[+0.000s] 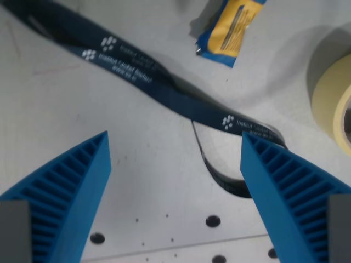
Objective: Move above the blue bag
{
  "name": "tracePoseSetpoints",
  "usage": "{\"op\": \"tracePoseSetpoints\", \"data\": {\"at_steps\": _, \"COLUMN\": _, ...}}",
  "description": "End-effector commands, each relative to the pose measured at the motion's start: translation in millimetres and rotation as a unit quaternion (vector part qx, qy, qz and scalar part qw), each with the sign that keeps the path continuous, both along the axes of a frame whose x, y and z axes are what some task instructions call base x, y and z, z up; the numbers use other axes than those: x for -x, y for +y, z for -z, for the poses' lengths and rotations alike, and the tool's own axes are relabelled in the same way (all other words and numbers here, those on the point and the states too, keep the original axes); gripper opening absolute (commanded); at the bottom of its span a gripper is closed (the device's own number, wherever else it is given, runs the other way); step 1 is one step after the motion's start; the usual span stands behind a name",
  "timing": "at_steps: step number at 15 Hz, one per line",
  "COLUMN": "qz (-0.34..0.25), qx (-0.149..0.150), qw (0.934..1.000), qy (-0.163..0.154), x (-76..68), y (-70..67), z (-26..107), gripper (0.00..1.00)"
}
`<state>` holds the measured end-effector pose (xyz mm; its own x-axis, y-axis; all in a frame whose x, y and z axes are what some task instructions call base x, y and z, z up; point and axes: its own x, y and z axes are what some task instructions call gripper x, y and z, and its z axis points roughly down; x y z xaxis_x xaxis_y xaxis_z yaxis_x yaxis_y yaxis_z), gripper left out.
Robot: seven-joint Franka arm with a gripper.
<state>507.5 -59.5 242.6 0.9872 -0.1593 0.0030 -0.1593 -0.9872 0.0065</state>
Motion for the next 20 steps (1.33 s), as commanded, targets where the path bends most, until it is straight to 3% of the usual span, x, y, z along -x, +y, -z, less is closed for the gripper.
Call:
{"op": "tracePoseSetpoints", "data": {"at_steps": 1, "qz": 0.083, "qx": -0.003, "qw": 0.9965, "qy": 0.007, "x": -13.8, "y": -7.8, "z": 4.7, "gripper": 1.00}}
{"op": "tracePoseSetpoints", "data": {"at_steps": 20, "qz": 0.231, "qx": -0.006, "qw": 0.9729, "qy": -0.004, "x": -57.9, "y": -59.0, "z": 66.8, "gripper": 1.00}}
